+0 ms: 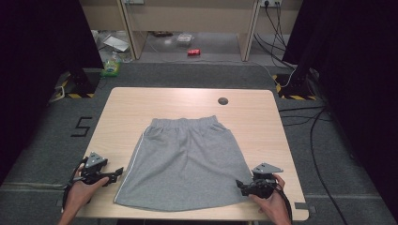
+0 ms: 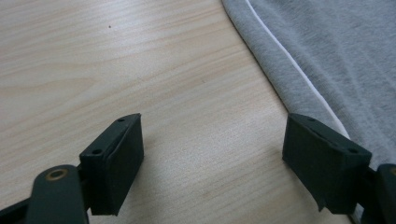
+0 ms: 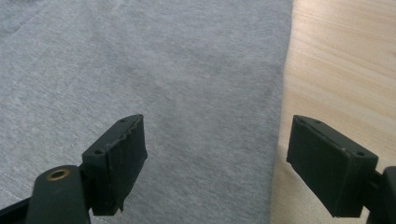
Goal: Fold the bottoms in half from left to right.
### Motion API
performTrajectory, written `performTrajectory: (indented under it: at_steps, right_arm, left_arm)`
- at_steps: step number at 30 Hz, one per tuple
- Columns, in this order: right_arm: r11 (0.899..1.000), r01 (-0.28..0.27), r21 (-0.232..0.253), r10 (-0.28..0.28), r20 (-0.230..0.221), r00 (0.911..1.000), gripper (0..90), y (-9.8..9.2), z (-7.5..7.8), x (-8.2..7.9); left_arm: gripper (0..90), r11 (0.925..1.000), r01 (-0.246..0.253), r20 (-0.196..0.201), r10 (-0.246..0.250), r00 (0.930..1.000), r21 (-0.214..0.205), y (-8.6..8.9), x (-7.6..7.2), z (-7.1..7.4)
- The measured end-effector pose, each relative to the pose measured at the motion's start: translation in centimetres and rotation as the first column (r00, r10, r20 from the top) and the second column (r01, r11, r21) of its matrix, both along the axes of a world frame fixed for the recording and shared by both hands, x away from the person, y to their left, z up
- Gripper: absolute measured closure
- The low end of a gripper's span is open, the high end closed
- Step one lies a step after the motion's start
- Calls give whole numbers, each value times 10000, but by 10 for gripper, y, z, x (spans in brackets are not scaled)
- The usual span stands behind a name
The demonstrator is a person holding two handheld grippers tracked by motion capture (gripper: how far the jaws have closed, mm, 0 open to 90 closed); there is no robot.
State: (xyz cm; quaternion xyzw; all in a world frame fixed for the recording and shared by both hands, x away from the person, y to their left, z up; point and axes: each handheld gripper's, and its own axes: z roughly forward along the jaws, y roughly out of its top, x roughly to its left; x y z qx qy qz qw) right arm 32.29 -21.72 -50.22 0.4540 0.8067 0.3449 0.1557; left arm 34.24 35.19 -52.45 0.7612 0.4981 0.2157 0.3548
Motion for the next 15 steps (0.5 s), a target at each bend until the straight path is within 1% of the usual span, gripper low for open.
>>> performTrajectory:
  at_steps: [3, 7, 10, 11, 14, 15]
  right_arm:
    - [10000, 20, 4, -20, -19, 10000, 199, 0, 0, 0]
    - [10000, -42, -23, 42, 64, 10000, 200, 0, 0, 0]
    - [10000, -12, 4, 12, 25, 10000, 200, 0, 0, 0]
    - [10000, -17, 13, 17, 36, 10000, 200, 1, 0, 0]
    - [10000, -25, 72, 25, -24, 10000, 202, 2, 0, 0]
    - [10000, -80, 54, 79, 75, 9999, 202, 2, 1, 0]
  left_arm:
    - [195, 10000, 5, 0, -5, 10000, -1, 0, 0, 0]
    - [194, 10000, -55, 2, 55, 10000, -4, -1, 0, 0]
    - [194, 10000, -30, -12, 30, 10000, -13, 0, 1, 0]
    - [189, 9999, -106, -62, 105, 9999, -136, 0, 3, 0]
    - [174, 9998, -96, -218, 92, 9997, -180, 0, 4, 2]
    - [175, 9995, -100, -251, 93, 9996, -295, 0, 6, 2]
